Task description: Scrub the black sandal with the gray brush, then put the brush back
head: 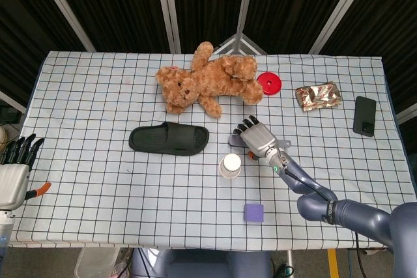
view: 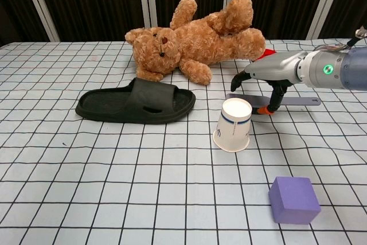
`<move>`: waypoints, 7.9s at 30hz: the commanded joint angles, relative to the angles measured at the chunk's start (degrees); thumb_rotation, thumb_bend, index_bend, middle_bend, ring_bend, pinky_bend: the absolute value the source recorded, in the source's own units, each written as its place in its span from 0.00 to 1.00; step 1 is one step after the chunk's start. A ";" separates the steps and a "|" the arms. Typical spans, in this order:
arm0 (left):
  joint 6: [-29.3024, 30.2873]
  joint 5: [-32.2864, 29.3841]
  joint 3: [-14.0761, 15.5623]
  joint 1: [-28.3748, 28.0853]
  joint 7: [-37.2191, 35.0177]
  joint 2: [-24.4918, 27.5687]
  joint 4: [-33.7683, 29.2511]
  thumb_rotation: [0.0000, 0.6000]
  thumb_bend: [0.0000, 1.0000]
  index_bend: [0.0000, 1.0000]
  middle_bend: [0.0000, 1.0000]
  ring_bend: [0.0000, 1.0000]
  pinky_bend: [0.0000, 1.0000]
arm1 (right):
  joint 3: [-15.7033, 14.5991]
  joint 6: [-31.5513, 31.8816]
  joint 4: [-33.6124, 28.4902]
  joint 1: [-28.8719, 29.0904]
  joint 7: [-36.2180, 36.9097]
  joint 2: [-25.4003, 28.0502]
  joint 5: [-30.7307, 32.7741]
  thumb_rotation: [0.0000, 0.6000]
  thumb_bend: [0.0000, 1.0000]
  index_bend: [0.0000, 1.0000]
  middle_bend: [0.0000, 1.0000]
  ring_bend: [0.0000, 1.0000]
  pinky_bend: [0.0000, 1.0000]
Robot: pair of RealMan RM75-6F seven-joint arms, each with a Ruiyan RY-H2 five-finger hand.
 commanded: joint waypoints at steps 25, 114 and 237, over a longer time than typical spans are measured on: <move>-0.69 -0.52 0.13 -0.25 -0.23 0.12 0.26 1.00 0.02 0.00 0.00 0.00 0.00 | -3.35 2.39 3.82 3.79 -1.50 -2.53 4.18 1.00 0.40 0.30 0.22 0.14 0.06; -34.80 -2.10 -2.31 -25.39 -1.54 -9.91 1.93 0.97 0.47 0.00 0.02 0.00 0.00 | 5.07 13.19 -2.84 7.76 3.60 -9.72 -9.00 1.00 0.61 0.76 0.64 0.57 0.57; -39.11 -12.74 2.81 -28.24 -2.28 -11.03 9.88 0.96 0.48 0.00 0.03 0.00 0.00 | 6.35 9.99 33.02 14.35 15.39 -30.59 -12.95 1.00 0.62 0.76 0.65 0.58 0.57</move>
